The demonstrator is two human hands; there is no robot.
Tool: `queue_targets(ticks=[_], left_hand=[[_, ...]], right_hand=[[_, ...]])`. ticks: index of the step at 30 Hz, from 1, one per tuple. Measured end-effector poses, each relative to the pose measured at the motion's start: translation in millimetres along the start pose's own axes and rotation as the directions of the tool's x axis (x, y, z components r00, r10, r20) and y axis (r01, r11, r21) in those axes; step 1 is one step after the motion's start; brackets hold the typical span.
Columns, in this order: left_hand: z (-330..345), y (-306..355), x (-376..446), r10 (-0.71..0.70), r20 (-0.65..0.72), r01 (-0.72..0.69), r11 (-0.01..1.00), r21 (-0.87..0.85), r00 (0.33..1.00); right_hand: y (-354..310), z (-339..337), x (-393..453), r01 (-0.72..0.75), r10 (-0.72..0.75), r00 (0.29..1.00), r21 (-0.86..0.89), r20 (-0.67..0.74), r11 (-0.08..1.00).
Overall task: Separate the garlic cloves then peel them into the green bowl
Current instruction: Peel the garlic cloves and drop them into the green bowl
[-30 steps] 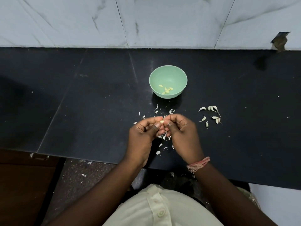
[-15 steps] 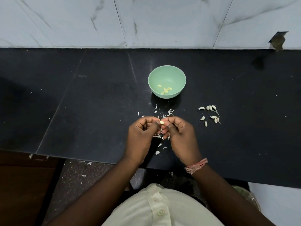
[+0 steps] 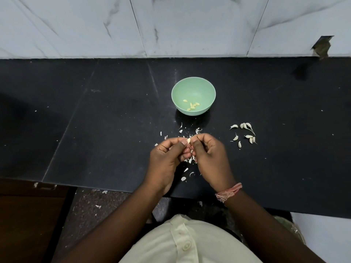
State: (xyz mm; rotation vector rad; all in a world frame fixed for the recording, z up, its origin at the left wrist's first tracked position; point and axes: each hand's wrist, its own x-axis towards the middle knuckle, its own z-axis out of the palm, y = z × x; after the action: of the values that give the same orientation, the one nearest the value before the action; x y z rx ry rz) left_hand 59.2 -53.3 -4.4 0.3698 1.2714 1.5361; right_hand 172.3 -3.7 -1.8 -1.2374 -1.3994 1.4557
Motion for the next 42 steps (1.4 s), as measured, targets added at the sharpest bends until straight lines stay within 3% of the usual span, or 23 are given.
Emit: queue_targets(ticks=[5, 9, 26, 33, 39, 42], left_hand=[[-0.1, 5.0, -0.1, -0.105, 0.031, 0.108, 0.980, -0.165, 0.994], [-0.5, 9.5, -1.4, -0.094, 0.029, 0.098, 0.973, -0.211, 0.995], [4.7, 9.4, -7.5, 0.070, -0.043, -0.076, 0.987, -0.144, 0.997], [6.2, 6.8, -7.5, 0.085, -0.036, -0.089, 0.990, -0.113, 0.996], [6.2, 5.1, -3.9, 0.001, -0.030, -0.007, 0.984, -0.177, 1.000], [4.9, 7.0, -1.7, -0.081, 0.003, 0.078, 0.954, -0.291, 0.997]], right_hand=[[-0.3, -0.8, -1.8, 0.004, -0.002, 0.999, -0.037, 0.051, 0.999], [-2.4, -1.6, -3.3, 0.024, -0.022, 0.996, -0.021, 0.087, 1.000], [-6.3, 1.8, 0.2, -0.003, 0.002, 1.000, 0.188, 0.005, 0.982], [-2.8, 2.7, 2.7, 0.064, -0.064, 0.998, 0.029, 0.010, 0.998], [0.2, 6.7, 2.9, 0.139, -0.144, 0.989, -0.151, -0.019, 0.979], [0.0, 6.4, 3.4, 0.158, -0.167, 0.986, -0.203, -0.027, 0.966]])
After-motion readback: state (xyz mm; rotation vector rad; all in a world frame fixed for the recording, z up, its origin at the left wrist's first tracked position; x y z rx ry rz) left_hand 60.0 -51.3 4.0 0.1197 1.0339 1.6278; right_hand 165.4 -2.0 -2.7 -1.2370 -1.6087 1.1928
